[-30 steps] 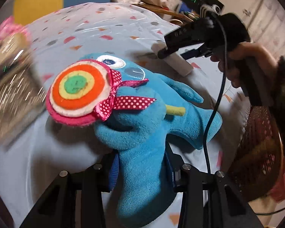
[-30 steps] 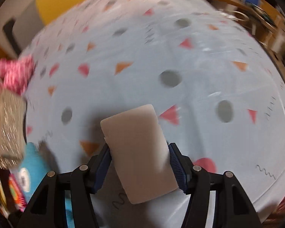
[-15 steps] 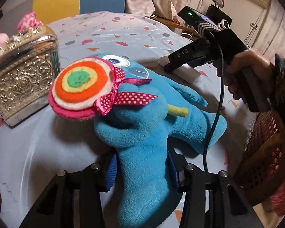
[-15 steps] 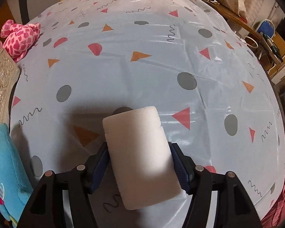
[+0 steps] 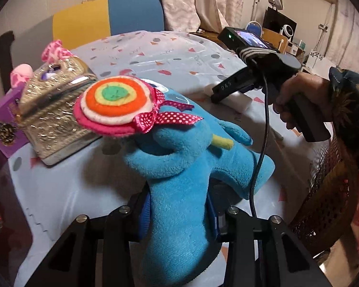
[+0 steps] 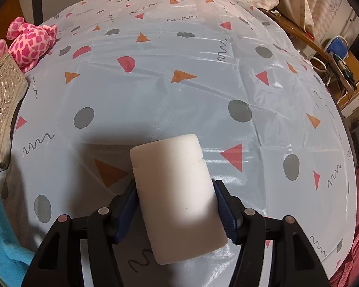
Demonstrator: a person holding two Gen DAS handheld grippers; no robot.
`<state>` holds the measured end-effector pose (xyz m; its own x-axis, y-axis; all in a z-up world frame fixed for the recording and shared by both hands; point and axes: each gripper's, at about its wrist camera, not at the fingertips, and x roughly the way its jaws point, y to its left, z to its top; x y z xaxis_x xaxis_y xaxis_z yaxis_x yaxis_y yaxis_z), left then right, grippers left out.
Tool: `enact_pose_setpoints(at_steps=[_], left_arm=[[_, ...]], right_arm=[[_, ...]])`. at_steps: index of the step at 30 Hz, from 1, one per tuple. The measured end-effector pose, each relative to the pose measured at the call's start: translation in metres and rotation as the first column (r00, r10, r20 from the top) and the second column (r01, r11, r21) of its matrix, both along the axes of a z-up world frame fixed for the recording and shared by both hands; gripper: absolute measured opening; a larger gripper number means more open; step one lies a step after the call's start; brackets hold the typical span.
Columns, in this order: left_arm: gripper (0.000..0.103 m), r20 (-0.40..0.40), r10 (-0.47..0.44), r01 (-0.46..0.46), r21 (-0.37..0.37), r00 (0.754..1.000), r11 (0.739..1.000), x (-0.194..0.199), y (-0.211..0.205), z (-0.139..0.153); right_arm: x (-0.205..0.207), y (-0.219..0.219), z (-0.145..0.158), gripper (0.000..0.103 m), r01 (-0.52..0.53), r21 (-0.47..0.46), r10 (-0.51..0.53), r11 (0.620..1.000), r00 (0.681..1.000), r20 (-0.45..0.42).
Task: Organize soft objects
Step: 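Lift the blue plush and carry it toward the gold tray with the left tool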
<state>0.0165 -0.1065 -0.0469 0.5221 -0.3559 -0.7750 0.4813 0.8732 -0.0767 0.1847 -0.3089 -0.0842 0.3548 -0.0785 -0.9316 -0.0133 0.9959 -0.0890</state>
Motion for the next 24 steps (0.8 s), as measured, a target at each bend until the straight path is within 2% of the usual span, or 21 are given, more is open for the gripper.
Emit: enact_pose_setpoints(at_steps=[11, 24], left_arm=[[0.039, 0.080, 0.056, -0.053, -0.037, 0.995, 0.998, -0.019, 0.033, 0.037], [0.039, 0.059, 0.161, -0.151, -0.142, 0.985, 0.978, -0.023, 0.077, 0.057]], right_arm=[[-0.007, 0.007, -0.002, 0.062, -0.027, -0.021, 0.028, 0.999, 0.999, 0.023], [-0.004, 0.008, -0.004, 0.062, -0.035, -0.037, 0.036, 0.999, 0.999, 0.029]])
